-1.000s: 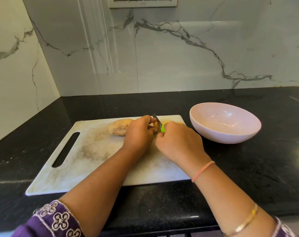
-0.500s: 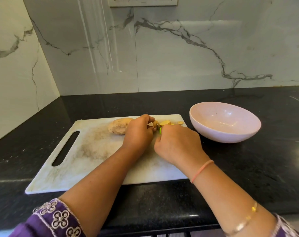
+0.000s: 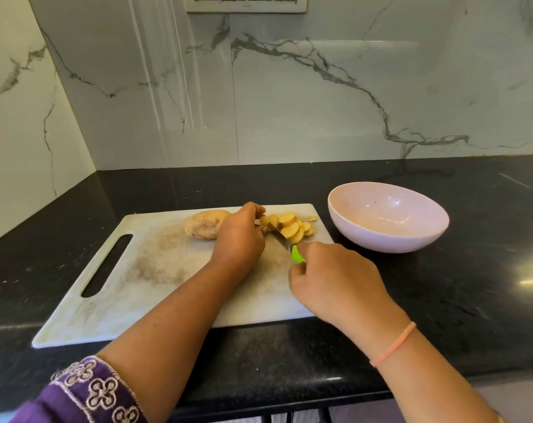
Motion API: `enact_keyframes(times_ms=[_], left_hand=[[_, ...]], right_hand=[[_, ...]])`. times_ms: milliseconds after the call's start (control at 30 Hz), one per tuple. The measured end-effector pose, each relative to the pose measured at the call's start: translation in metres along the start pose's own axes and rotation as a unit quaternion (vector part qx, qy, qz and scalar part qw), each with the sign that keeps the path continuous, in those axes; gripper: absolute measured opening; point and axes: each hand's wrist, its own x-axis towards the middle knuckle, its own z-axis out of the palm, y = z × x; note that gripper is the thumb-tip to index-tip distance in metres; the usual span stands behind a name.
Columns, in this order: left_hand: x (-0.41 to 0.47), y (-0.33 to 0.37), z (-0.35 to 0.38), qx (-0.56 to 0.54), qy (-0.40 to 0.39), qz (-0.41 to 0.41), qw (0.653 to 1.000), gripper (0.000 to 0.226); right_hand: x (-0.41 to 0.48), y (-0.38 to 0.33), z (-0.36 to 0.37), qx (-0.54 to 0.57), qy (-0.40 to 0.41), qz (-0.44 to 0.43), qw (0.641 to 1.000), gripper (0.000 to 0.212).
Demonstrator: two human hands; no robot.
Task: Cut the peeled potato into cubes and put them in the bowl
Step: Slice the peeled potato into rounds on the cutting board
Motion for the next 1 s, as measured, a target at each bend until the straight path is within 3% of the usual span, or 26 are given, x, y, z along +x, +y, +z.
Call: enact_keyframes(times_ms=[233,533,1000], left_hand=[[-0.003,-0.002,0.002,0.020,-0.006,0.017,1.000,0.037],[-0.002,0.001,0.001,0.057,-0.030,0.053,0.996,0.036],[-0.005,0.004,-0.001,0.071,-0.041,0.062,0.995,0.041]], right_hand=[[-0.002,0.011,-0.003,0.050,-0.008,0.025,0.998,0.038],[0.009,0.017,0.000,0.083,0.088,0.016,0.993,0.036],[0.015,0.022,0.011,0.105,0.091,0.027,0.990,0.031]])
